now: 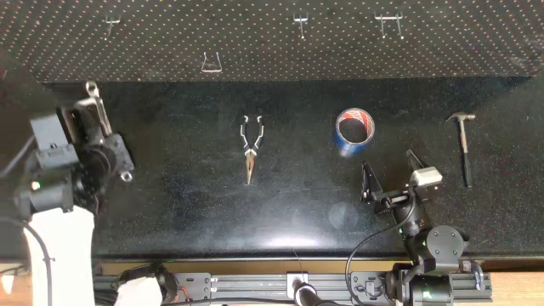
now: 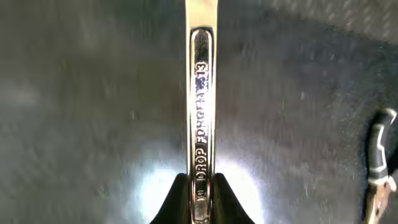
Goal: Place Tools Onto Pegboard
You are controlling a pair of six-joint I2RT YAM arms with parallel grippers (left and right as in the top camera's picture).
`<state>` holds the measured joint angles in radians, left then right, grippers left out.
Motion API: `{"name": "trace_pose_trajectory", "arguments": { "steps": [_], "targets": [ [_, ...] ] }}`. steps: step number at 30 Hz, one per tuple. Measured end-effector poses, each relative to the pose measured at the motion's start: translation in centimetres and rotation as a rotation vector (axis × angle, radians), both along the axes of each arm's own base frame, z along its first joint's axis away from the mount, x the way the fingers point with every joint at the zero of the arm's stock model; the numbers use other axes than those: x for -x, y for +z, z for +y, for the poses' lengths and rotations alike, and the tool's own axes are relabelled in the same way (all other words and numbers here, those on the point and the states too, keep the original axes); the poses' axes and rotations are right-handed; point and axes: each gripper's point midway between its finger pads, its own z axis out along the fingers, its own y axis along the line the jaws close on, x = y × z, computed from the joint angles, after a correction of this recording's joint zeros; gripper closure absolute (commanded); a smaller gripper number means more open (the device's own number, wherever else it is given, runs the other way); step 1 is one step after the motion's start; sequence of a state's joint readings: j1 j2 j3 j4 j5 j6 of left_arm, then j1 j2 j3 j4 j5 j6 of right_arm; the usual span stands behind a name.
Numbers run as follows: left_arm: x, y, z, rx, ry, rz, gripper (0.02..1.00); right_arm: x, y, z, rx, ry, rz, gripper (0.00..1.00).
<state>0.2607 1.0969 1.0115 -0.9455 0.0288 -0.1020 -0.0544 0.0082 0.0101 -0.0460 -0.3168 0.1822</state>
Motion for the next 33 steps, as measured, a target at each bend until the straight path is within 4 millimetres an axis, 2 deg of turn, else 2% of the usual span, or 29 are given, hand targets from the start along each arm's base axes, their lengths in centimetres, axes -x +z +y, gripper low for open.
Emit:
{"name": "trace_pose_trajectory", "arguments": {
  "steps": [2,3,4,5,8,11,15,17,19,27,33],
  "targets": [
    [1.7,-2.8,-0.9,0.065,0.038,0.055,0.989,0.0,0.0,0.0,0.0,0.0,0.0,0.025],
    [1.4,-3.0,-0.9,0.073,0.041,0.043,0.991,0.0,0.0,0.0,0.0,0.0,0.0,0.025],
    [0.2,-2.4,-0.9,0.062,0.027,-0.011,0.991,0.0,0.0,0.0,0.0,0.0,0.0,0.025],
    [-2.1,-1.0,-1.0,0.032,-0.015,-0.114,0.989,0.0,0.0,0.0,0.0,0.0,0.0,0.025],
    [-6.7,3.0,-2.5,-0.079,-0.172,-0.344,0.989,0.0,0.0,0.0,0.0,0.0,0.0,0.025],
    [-6.9,3.2,-2.8,-0.123,-0.211,-0.349,0.991,0.0,0.0,0.0,0.0,0.0,0.0,0.025],
    [-7.6,3.1,-1.6,-0.18,-0.166,-0.361,0.989,0.0,0.0,0.0,0.0,0.0,0.0,0.025],
    [-8.4,2.6,-1.3,-0.188,-0.154,-0.358,0.989,0.0,0.0,0.0,0.0,0.0,-0.001,0.025],
    [-8.9,1.2,-1.0,-0.171,-0.132,-0.323,0.989,0.0,0.0,0.0,0.0,0.0,0.0,0.025],
    [-10.7,-0.5,-0.8,-0.166,-0.132,-0.311,0.989,0.0,0.0,0.0,0.0,0.0,0.0,0.025],
    [-12.8,-1.5,-0.5,-0.17,-0.131,-0.329,0.991,0.0,0.0,0.0,0.0,0.0,0.0,0.025]
  ]
}}
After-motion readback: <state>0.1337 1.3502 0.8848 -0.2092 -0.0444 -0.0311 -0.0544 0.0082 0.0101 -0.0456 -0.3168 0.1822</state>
